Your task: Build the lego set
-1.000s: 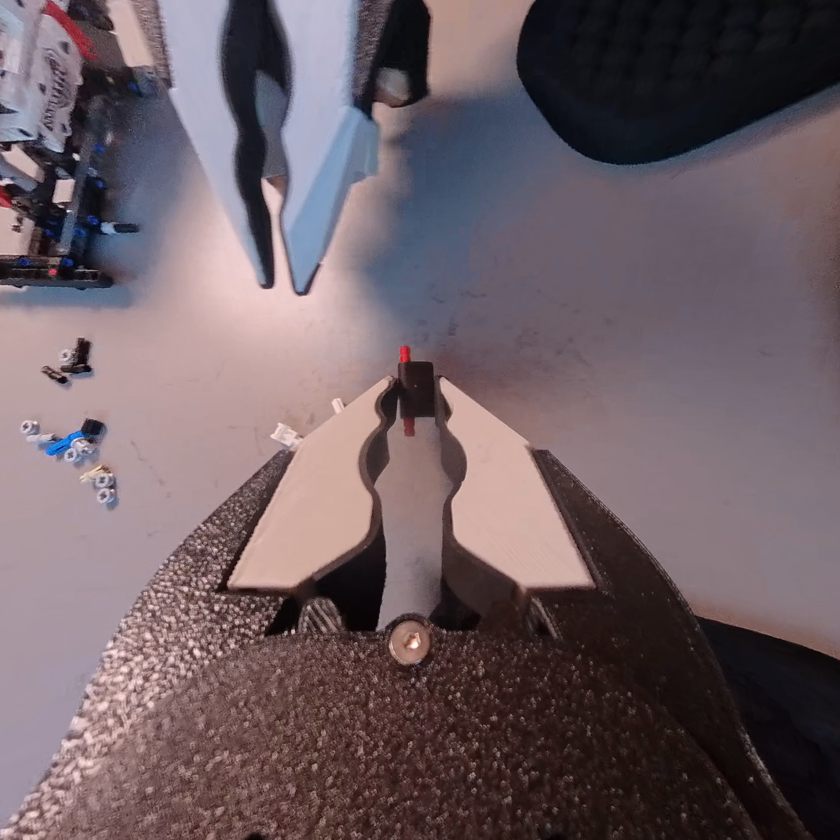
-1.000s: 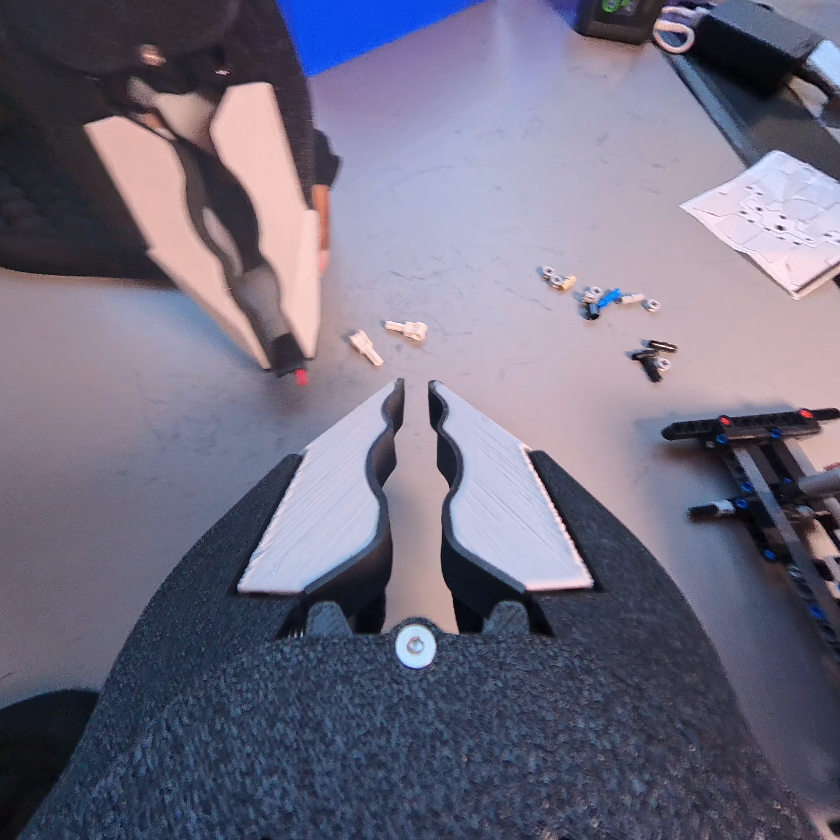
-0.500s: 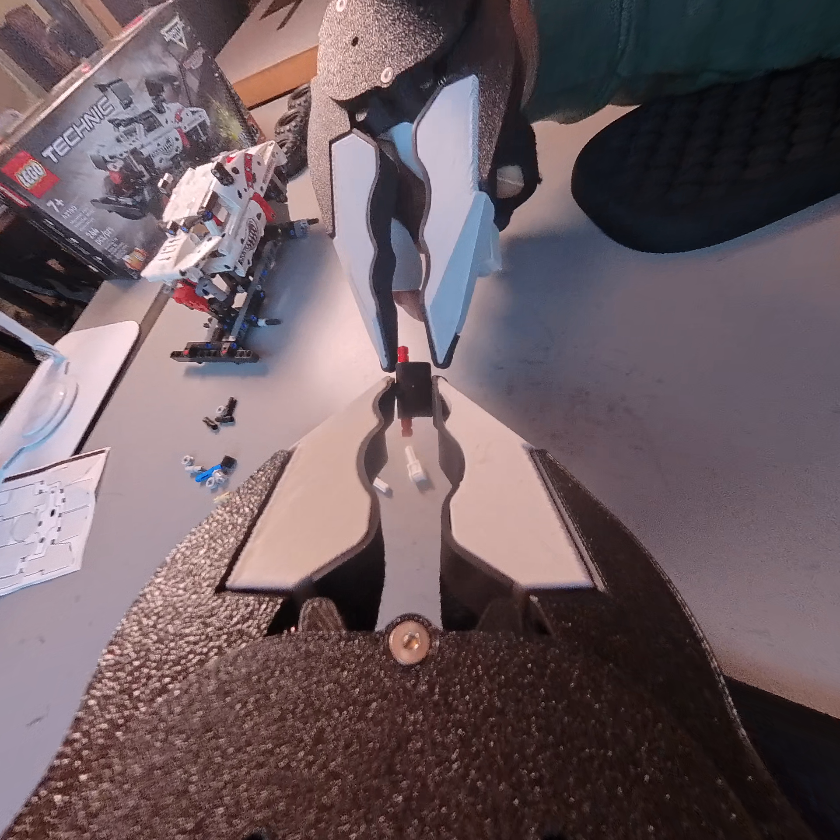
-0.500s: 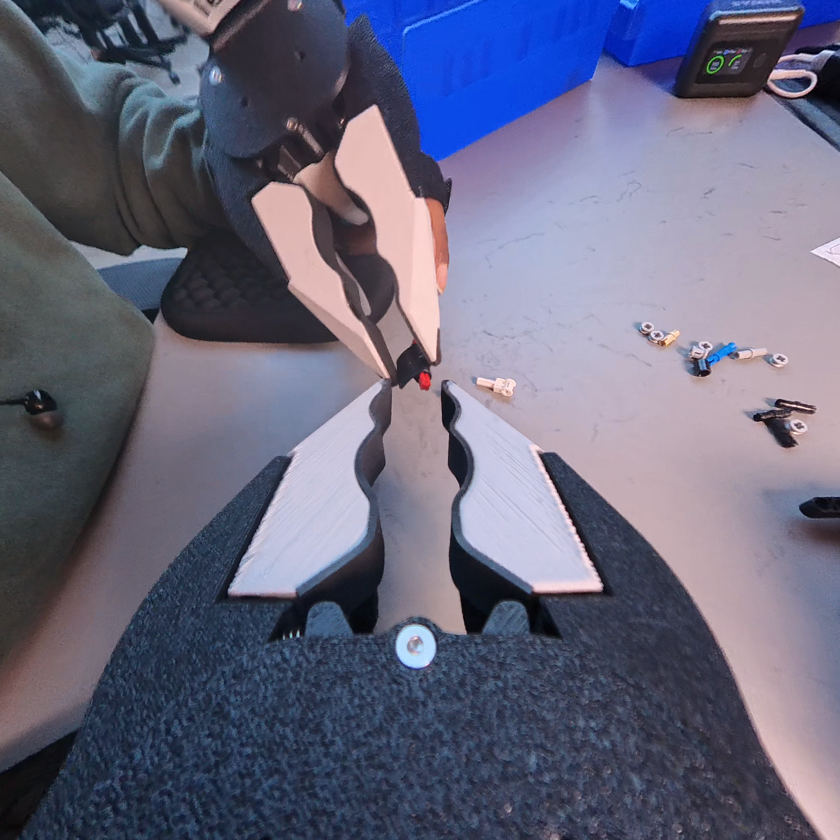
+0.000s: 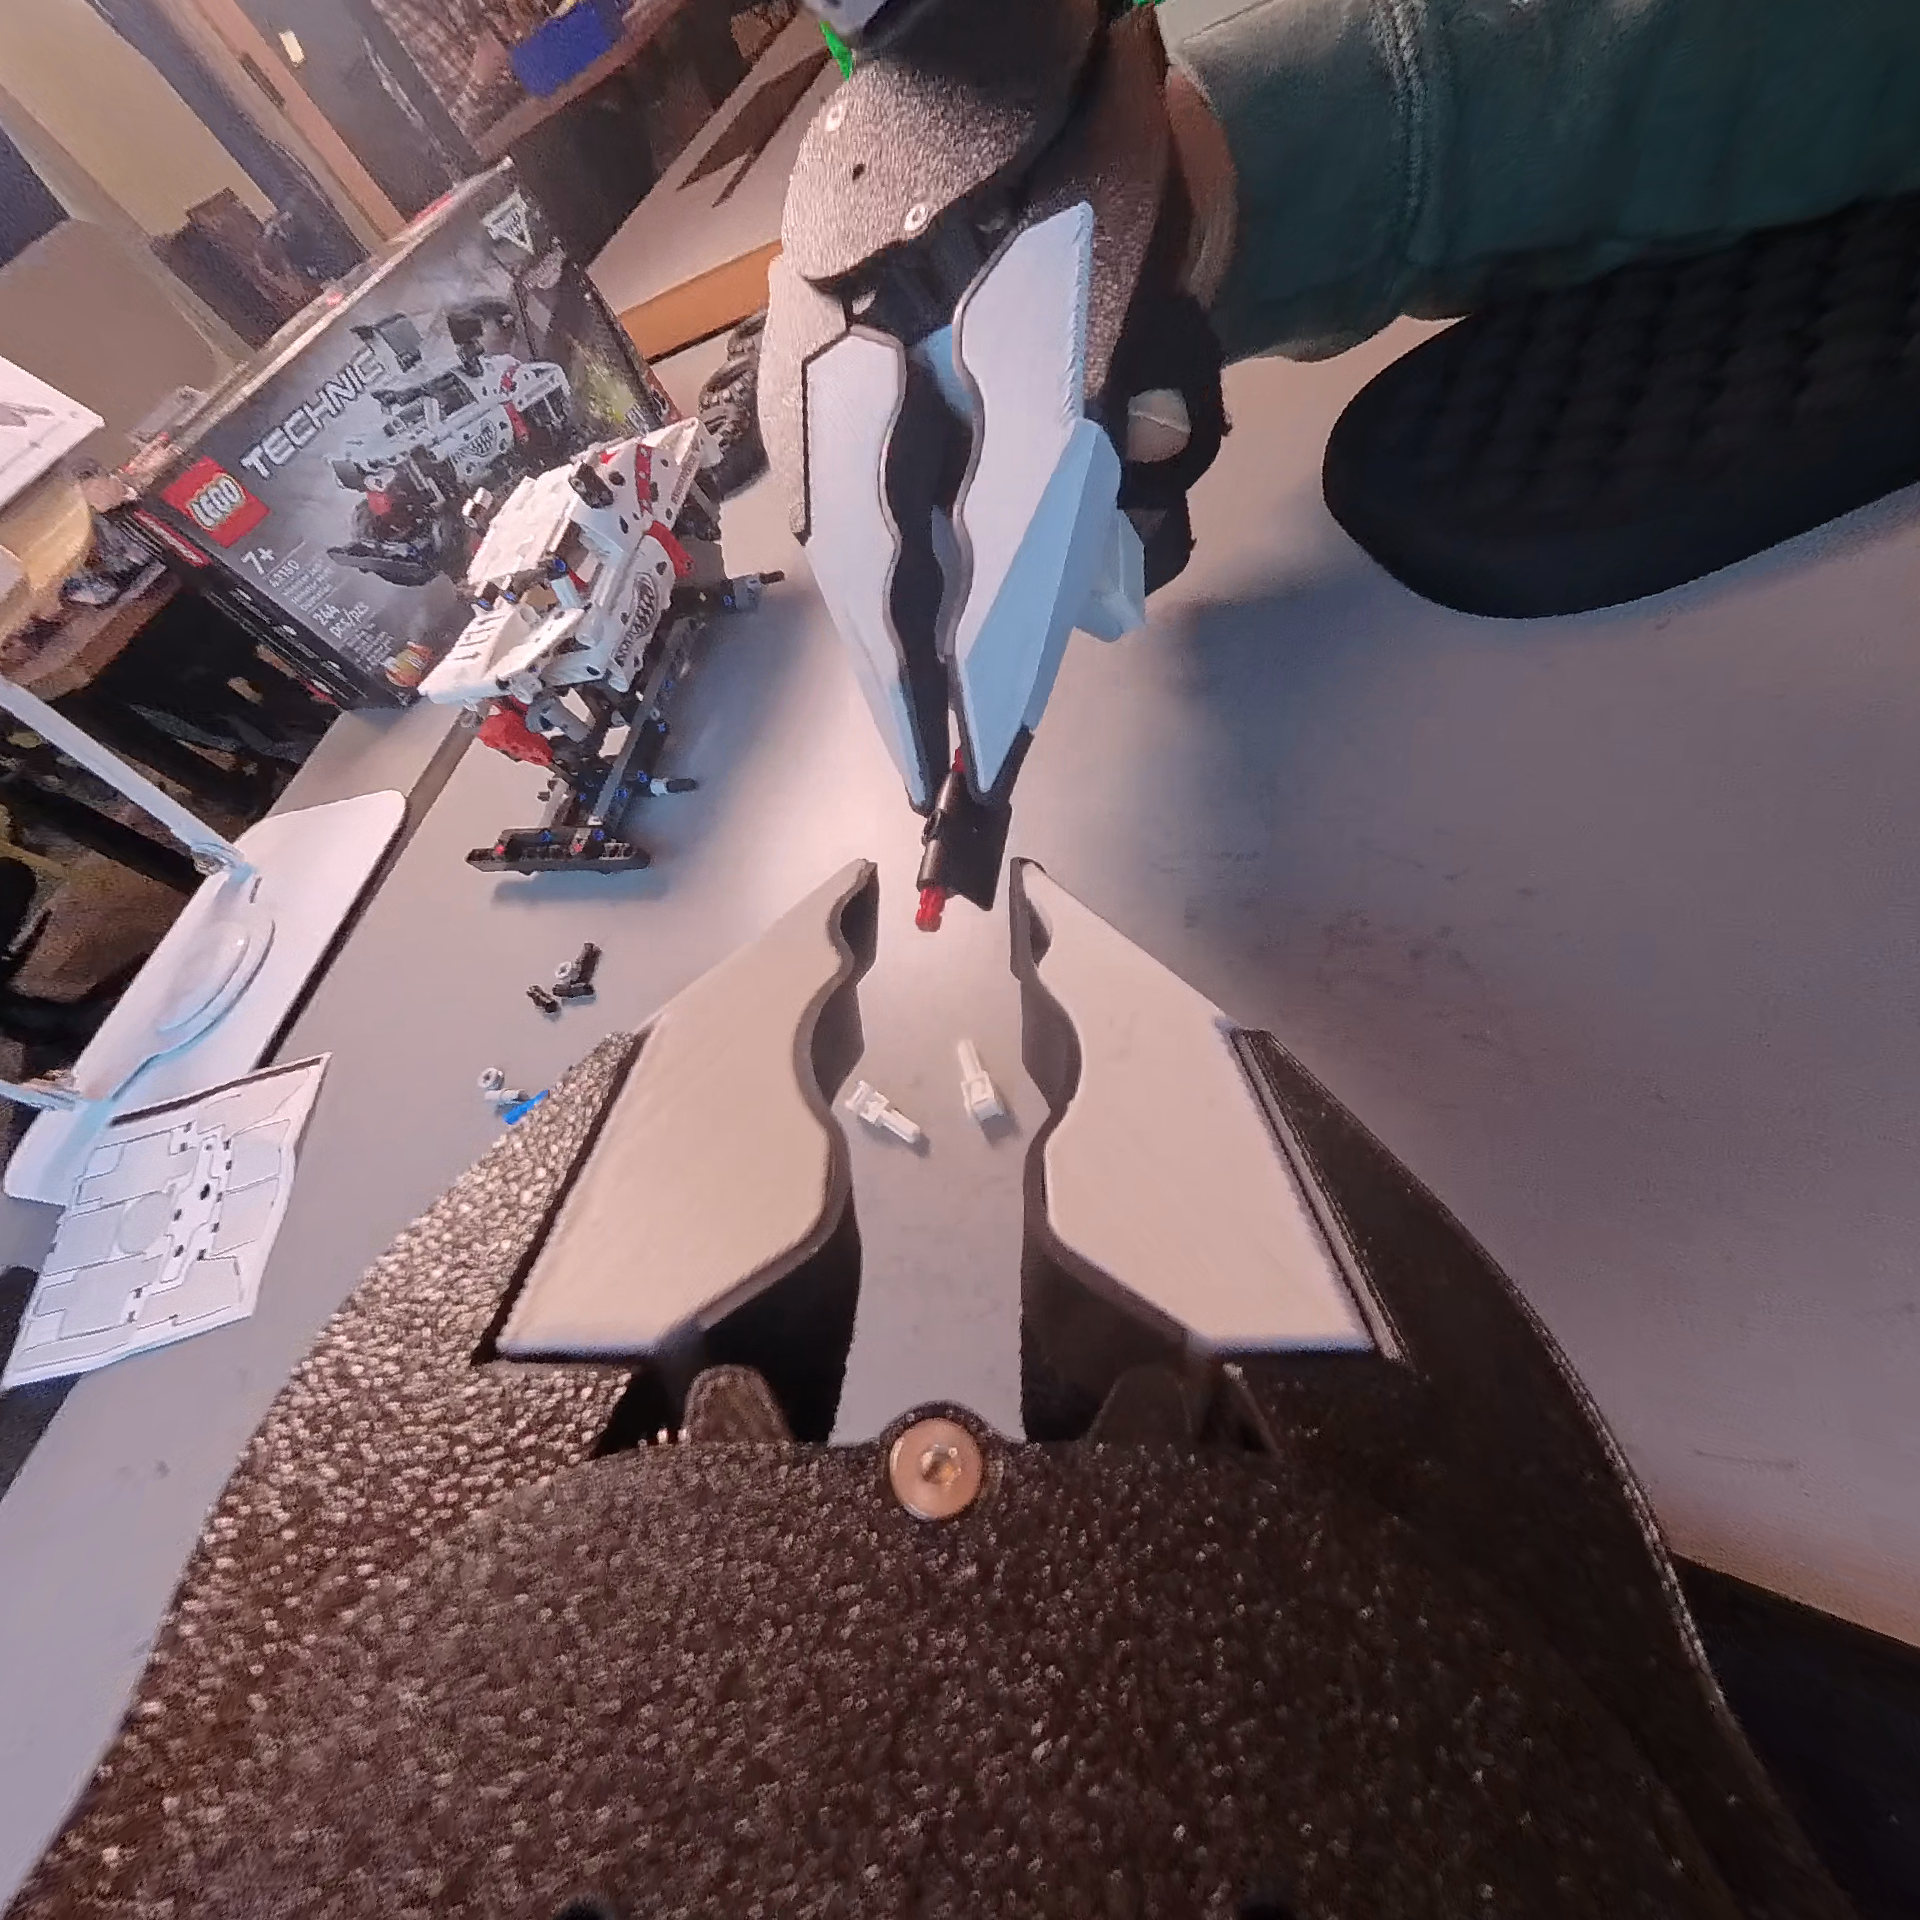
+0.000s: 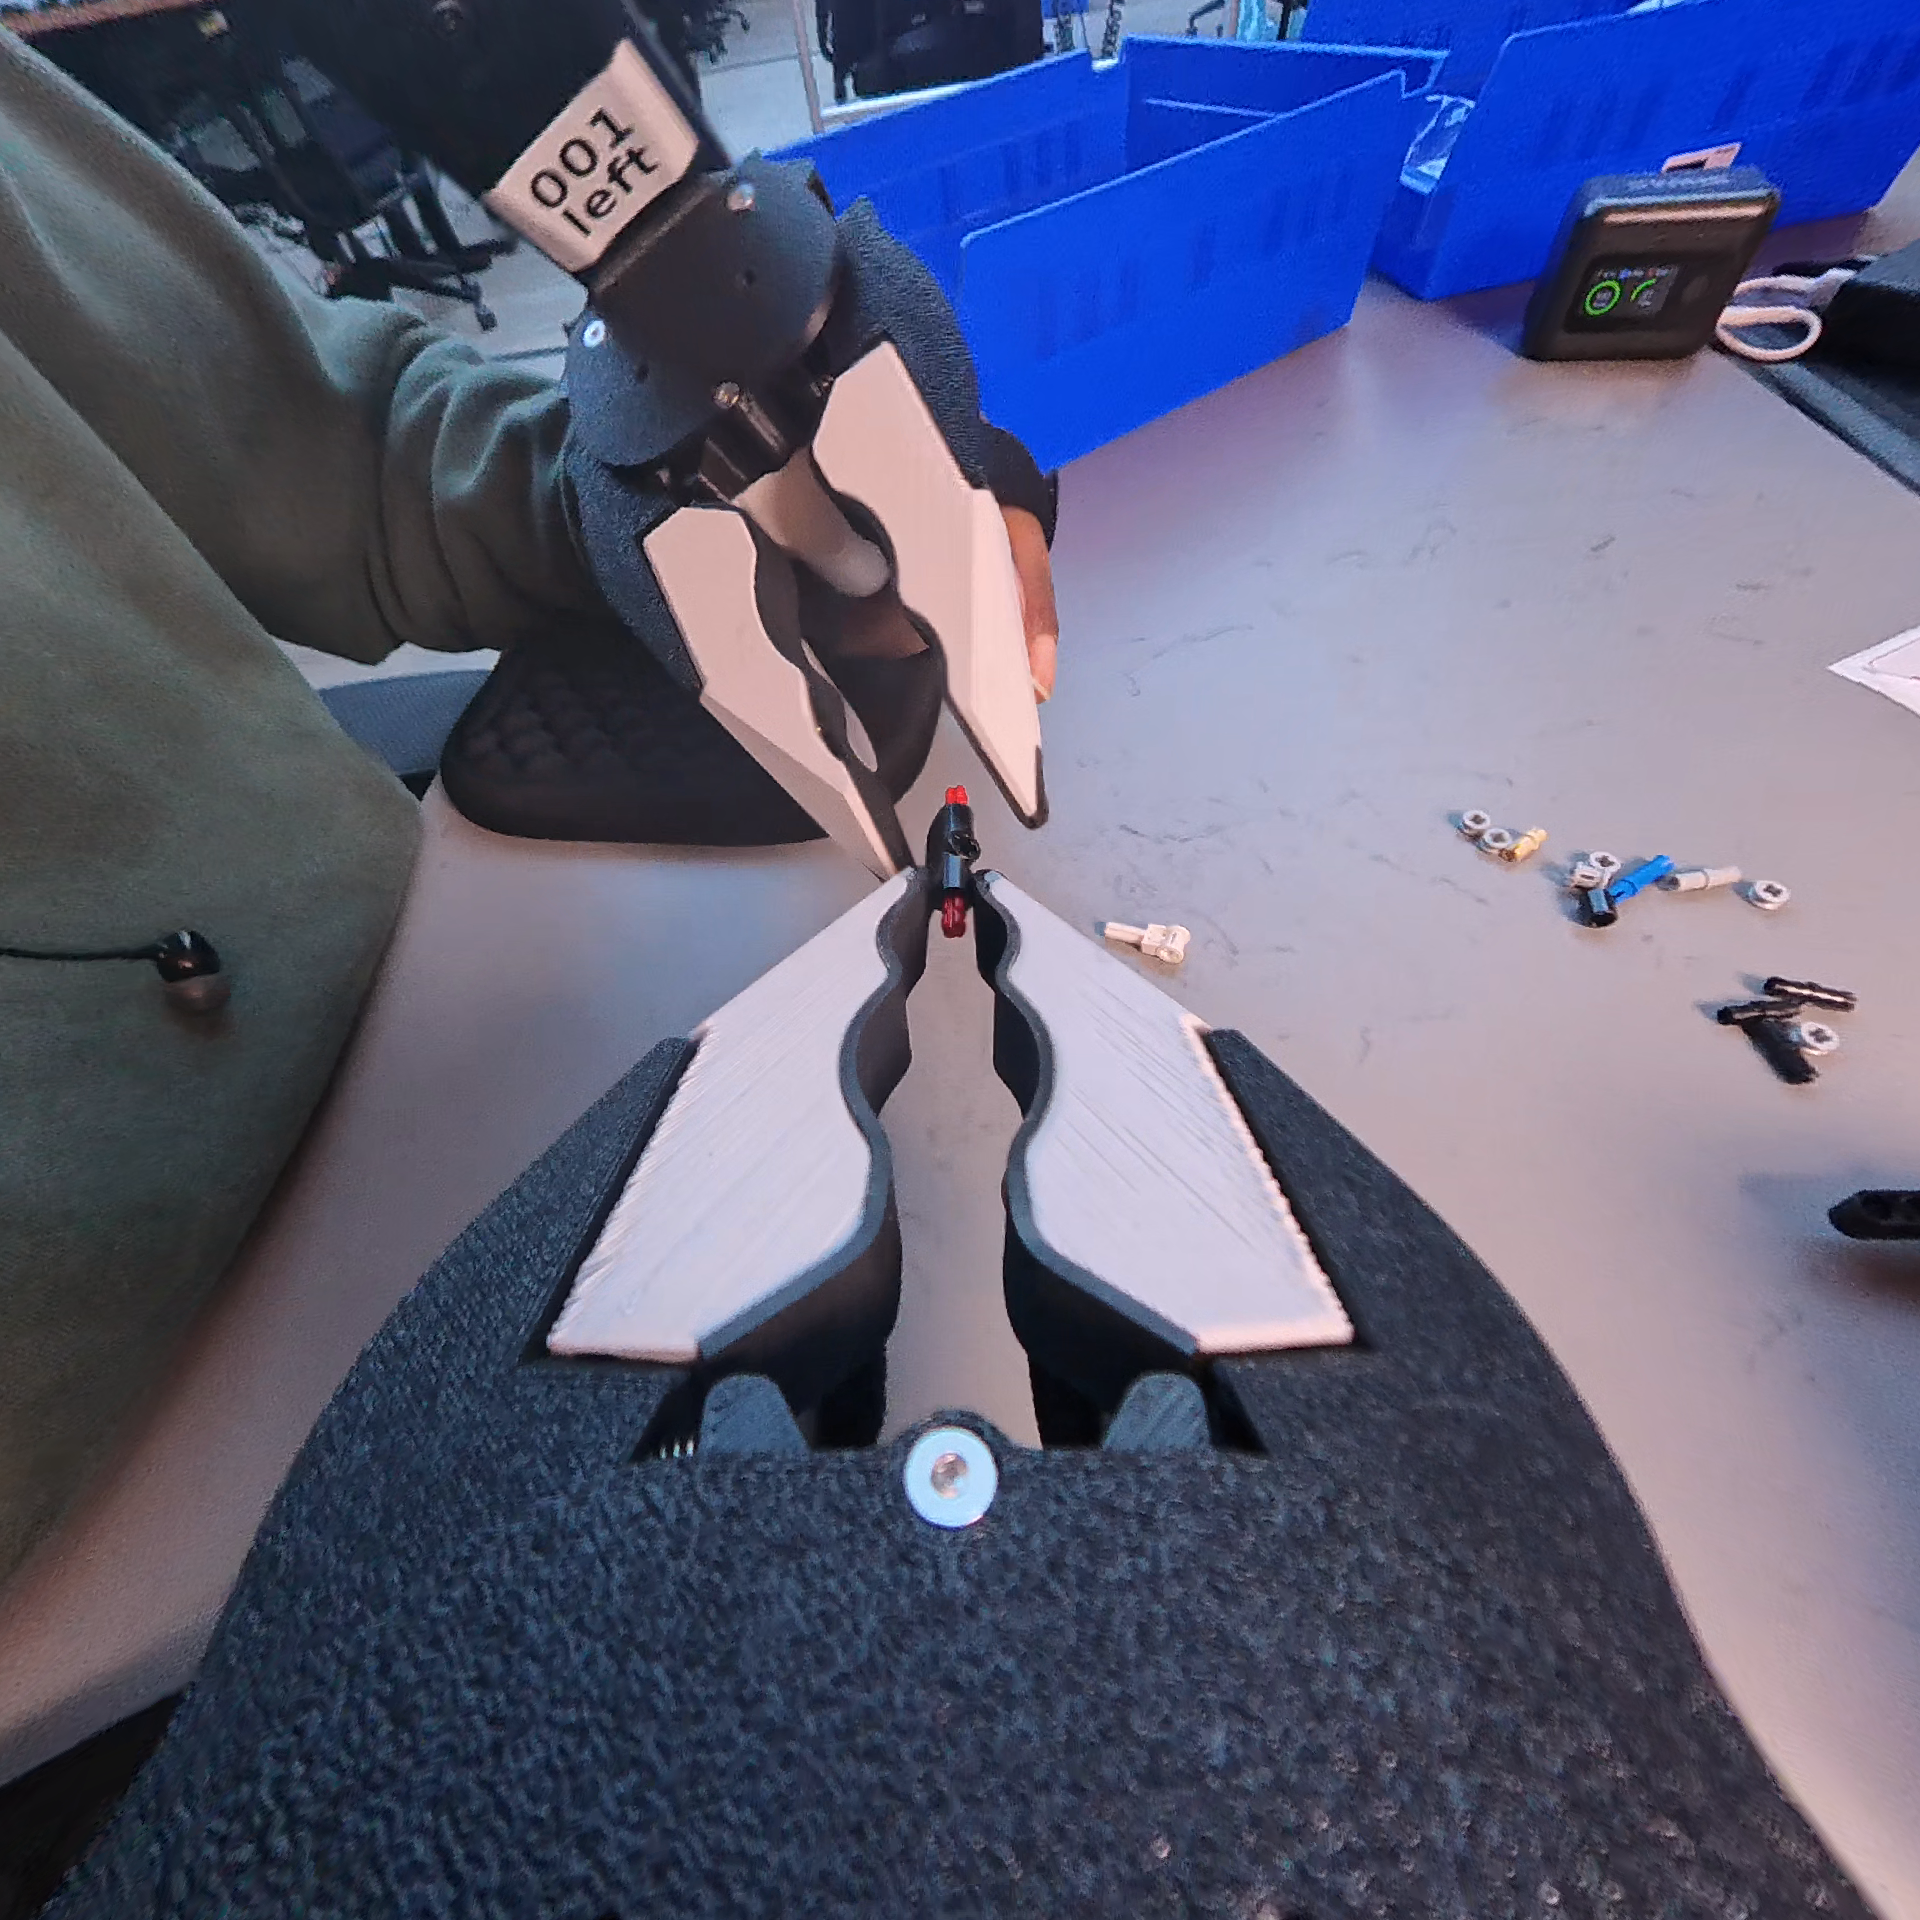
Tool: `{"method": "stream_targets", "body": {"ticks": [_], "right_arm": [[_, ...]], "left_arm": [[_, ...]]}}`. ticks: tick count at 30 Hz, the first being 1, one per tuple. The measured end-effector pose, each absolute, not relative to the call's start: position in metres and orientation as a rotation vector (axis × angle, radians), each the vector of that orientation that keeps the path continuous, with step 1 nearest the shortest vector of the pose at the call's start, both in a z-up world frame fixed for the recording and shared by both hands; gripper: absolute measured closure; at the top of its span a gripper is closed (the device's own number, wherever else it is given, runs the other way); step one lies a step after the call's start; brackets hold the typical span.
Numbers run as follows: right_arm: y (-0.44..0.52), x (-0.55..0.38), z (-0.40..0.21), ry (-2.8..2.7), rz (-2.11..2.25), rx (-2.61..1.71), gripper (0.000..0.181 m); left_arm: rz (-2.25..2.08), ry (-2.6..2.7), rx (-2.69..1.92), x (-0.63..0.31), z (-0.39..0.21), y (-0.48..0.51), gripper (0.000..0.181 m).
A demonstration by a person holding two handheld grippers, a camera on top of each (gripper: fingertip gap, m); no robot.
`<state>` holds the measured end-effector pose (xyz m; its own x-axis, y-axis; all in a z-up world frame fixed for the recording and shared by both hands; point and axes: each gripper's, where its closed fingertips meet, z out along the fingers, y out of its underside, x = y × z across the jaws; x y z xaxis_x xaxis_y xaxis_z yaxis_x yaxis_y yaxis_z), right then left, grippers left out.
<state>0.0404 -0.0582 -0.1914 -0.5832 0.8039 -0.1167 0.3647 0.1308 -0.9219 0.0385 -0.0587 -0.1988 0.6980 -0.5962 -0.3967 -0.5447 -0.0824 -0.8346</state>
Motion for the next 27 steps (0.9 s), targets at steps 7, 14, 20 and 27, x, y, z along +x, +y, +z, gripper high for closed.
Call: {"method": "stream_targets", "body": {"ticks": [7, 14, 20, 27], "right_arm": [[-0.062, 0.042, -0.190, -1.977, 1.654, -1.329, 0.175], [-0.060, 0.047, -0.193, -2.060, 1.514, -1.238, 0.175], [-0.076, 0.066, -0.185, -2.229, 1.249, -0.949, 0.175], [-0.077, 0.064, -0.144, -2.079, 1.248, -0.862, 0.174]], "left_arm": [[0.050, 0.994, -1.692, 0.044, -0.201, -0.061, 0.167], [-0.337, 0.905, -1.811, 0.052, -0.205, -0.069, 0.164], [-0.892, 0.810, -1.890, 0.068, -0.185, -0.081, 0.160], [-0.972, 0.790, -1.750, 0.082, -0.159, -0.076, 0.176]]}}
